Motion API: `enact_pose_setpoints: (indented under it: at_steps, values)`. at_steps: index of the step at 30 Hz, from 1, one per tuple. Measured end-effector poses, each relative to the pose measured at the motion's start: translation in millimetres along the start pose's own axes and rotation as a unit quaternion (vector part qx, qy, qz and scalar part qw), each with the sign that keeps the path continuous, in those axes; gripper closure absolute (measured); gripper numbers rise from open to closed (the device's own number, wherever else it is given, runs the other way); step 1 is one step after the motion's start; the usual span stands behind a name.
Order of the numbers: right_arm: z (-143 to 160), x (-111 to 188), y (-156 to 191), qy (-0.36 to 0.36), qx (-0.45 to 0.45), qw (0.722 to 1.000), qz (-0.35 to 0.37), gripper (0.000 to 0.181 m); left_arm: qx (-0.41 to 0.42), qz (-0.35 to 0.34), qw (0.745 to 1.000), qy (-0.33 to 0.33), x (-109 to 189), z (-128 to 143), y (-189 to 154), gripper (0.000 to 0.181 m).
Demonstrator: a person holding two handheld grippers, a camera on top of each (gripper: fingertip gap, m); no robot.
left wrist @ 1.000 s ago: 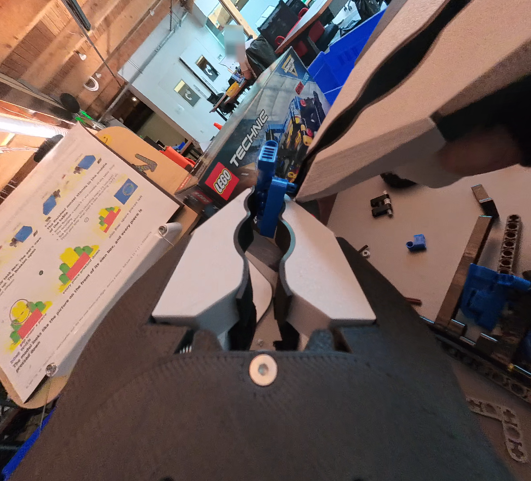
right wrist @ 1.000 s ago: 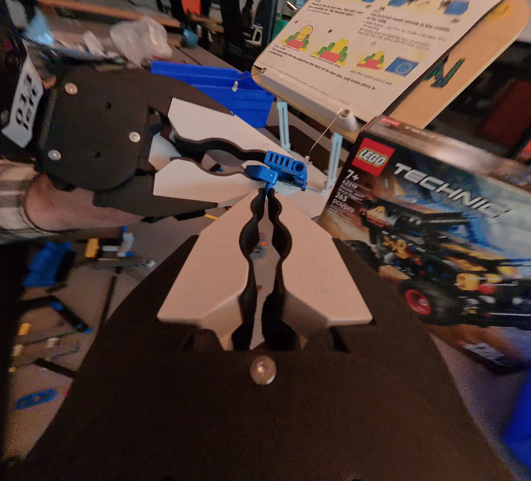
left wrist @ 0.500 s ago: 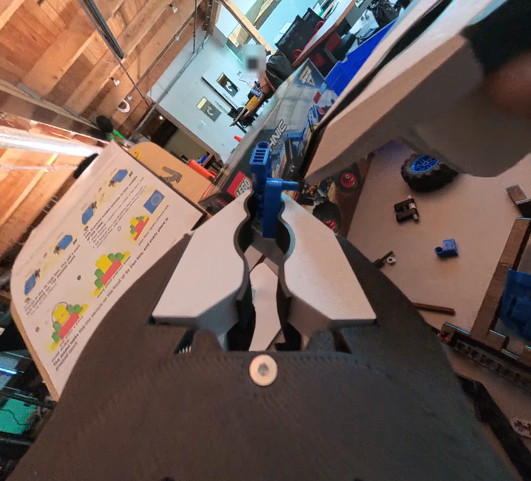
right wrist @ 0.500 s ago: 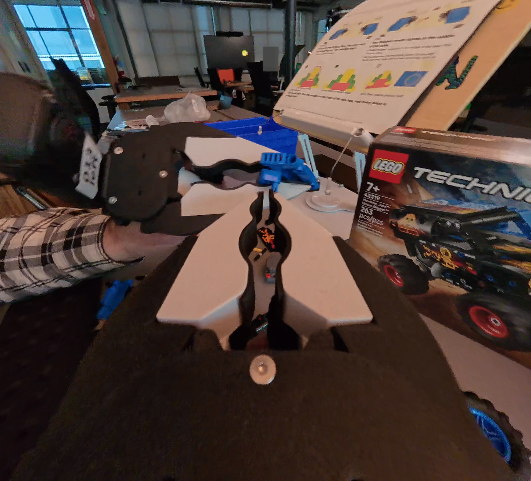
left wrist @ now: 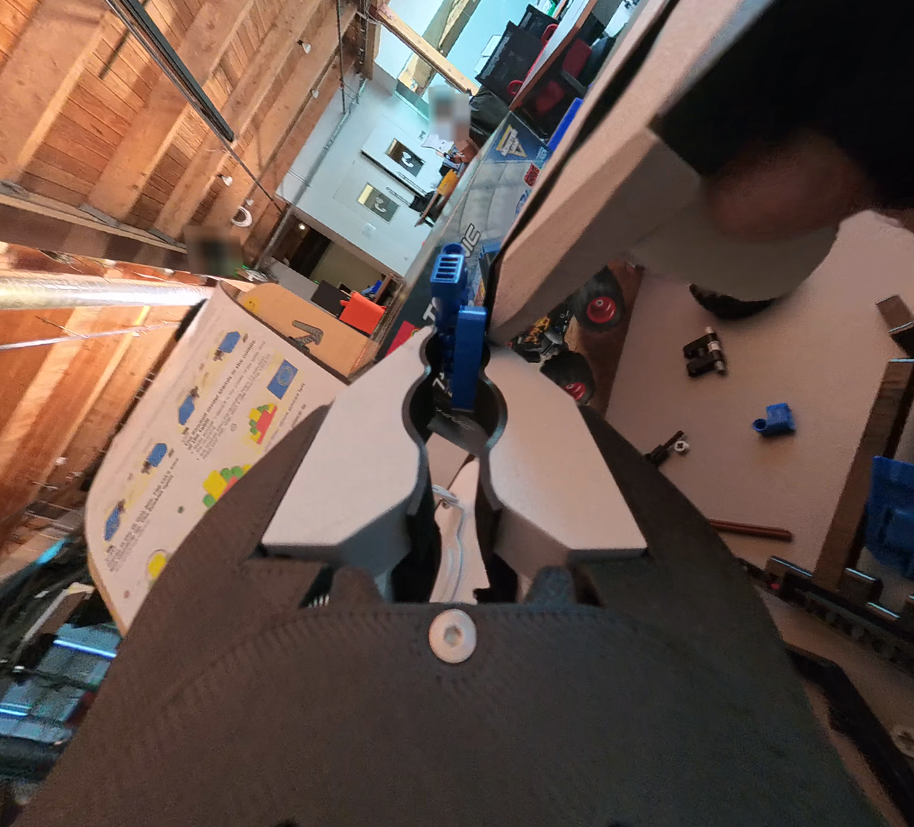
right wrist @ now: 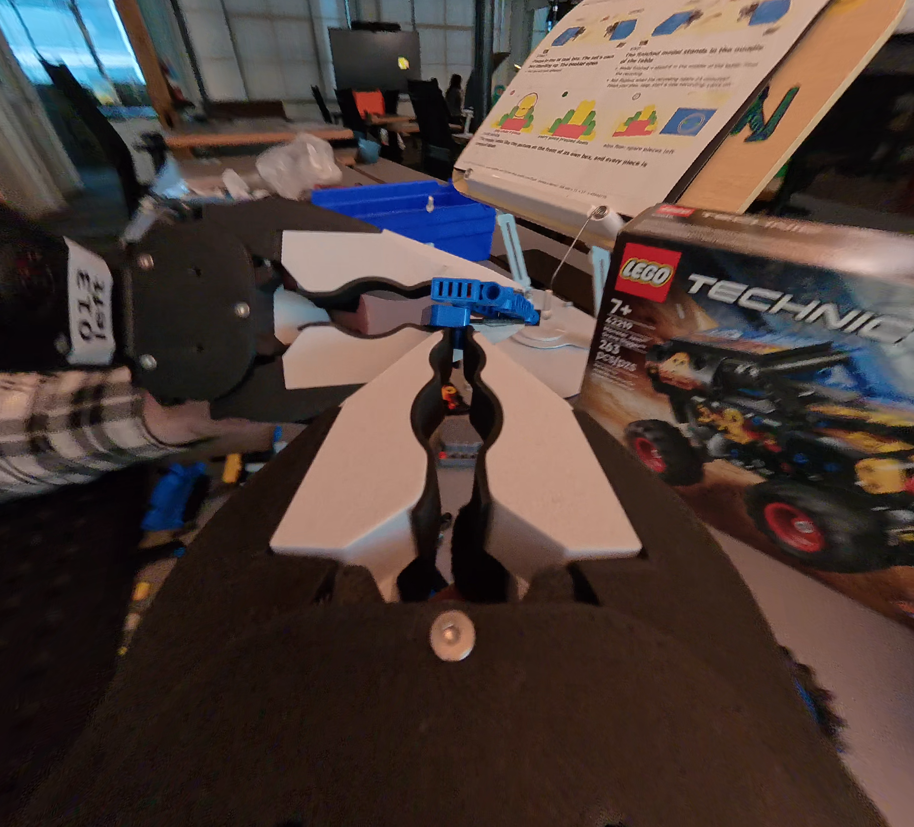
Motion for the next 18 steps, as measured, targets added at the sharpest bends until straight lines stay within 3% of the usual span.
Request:
enact_pose_setpoints:
  at_steps: [5,10,14,16,17,18]
  values:
    - [-7,-2,11,0.035,0.155,0.986,0.055,0.179,0.072,0.026,0.997,0.004,3,0,5,0.175]
    - [-8,-4,10,0.020,0.083,0.995,0.041,0.180,0.096,0.033,0.995,-0.007,2,2,7,0.175]
    - [-10,-4,16,0.038,0.170,0.982,0.074,0.179,0.151,0.055,0.987,-0.013,2,2,10,0.175]
    - [-1,-6,35,0.054,0.201,0.977,0.036,0.181,0.208,-0.010,0.978,0.025,1,32,48,0.175]
    - [6,-8,41,0.068,0.217,0.973,0.031,0.181,0.270,-0.014,0.963,0.020,5,46,69,0.175]
    - [9,-10,38,0.074,0.223,0.971,0.036,0.181,0.273,-0.007,0.962,0.001,10,46,76,0.175]
Point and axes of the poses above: each gripper's, where its closed fingertips meet, x back along the fingers, z out of its underside, y = z × x across the jaws, the point moved 5 cm from there along x, back along the fingers, and after that the axes turned 3 degrees about -y, right-handed, at the moved point
